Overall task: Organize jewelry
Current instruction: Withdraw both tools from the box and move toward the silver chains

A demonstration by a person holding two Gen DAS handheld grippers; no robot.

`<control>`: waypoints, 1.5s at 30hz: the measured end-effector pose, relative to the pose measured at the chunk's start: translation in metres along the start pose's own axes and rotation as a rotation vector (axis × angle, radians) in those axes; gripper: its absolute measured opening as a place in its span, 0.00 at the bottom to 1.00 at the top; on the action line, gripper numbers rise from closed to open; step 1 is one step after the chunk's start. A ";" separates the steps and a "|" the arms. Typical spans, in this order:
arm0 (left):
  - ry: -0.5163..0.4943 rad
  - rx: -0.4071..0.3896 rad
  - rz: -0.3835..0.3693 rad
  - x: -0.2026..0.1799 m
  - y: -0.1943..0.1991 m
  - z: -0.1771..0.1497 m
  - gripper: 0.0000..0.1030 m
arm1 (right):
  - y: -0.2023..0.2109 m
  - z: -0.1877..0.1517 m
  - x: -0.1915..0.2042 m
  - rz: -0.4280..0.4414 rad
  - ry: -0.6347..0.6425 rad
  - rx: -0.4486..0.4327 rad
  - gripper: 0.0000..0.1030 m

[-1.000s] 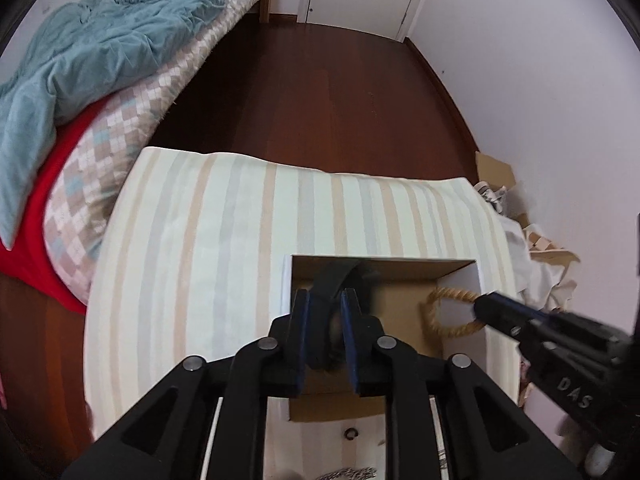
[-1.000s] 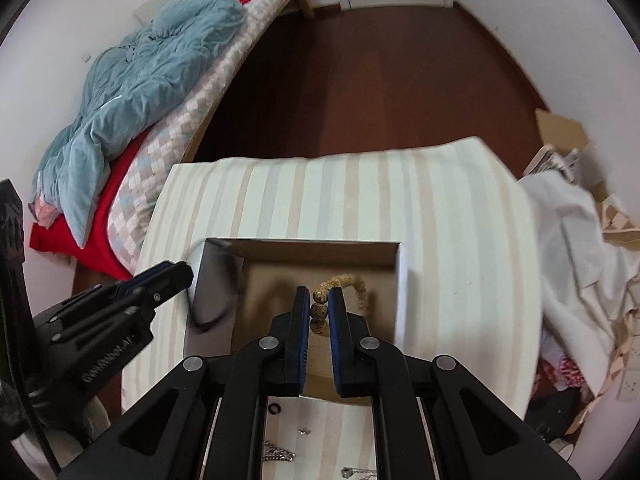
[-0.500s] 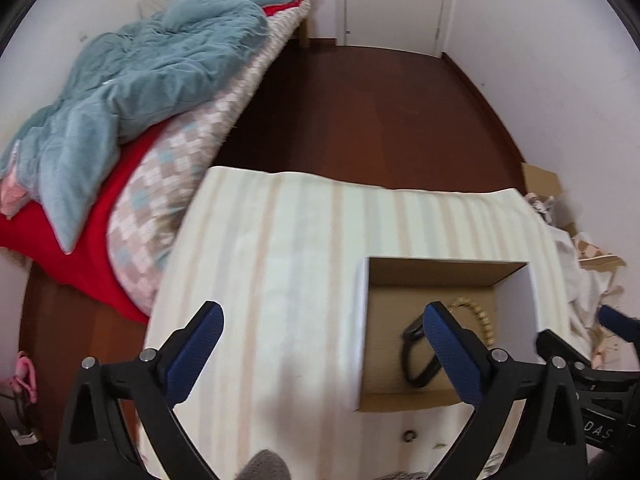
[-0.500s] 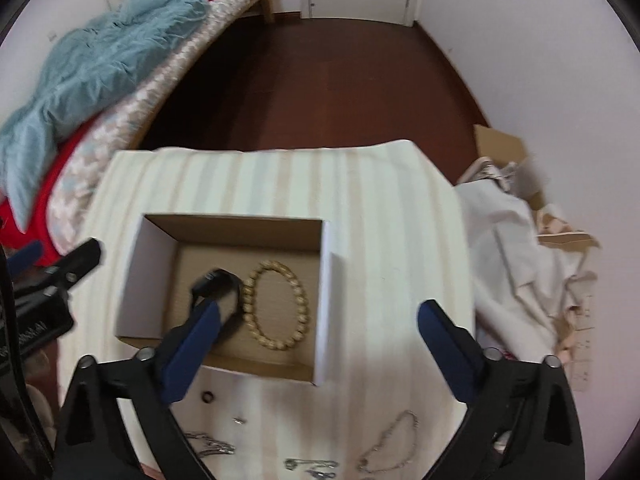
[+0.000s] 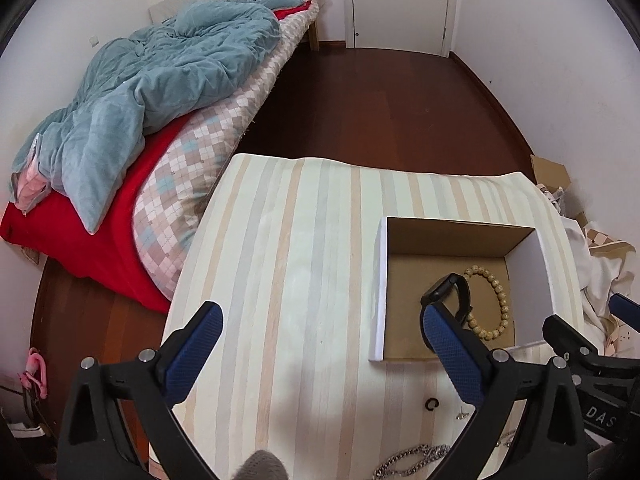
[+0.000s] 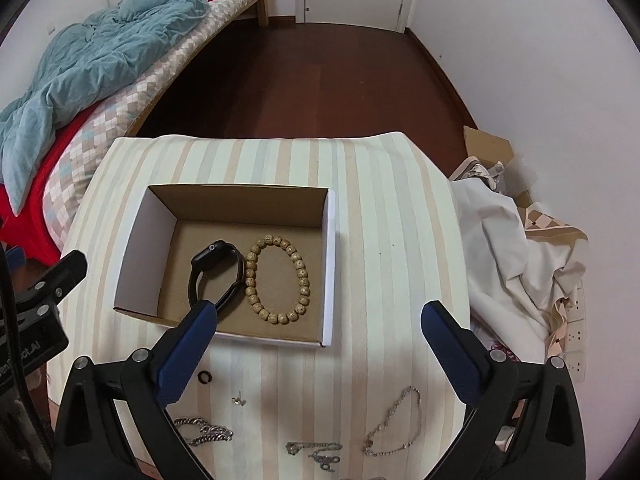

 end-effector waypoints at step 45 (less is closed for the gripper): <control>0.004 -0.084 0.059 0.054 0.088 -0.092 1.00 | 0.103 -0.116 -0.018 0.087 -0.206 -0.109 0.99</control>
Point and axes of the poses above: each gripper's, at about its wrist camera, not at the fingertips, and y roughly against the way its jaws point, x to its left, z to its top, the point moved 9 cm from there along -y, roughly the way its jaws point, and after that the axes turned 12 degrees about z, right-handed, at the moved point
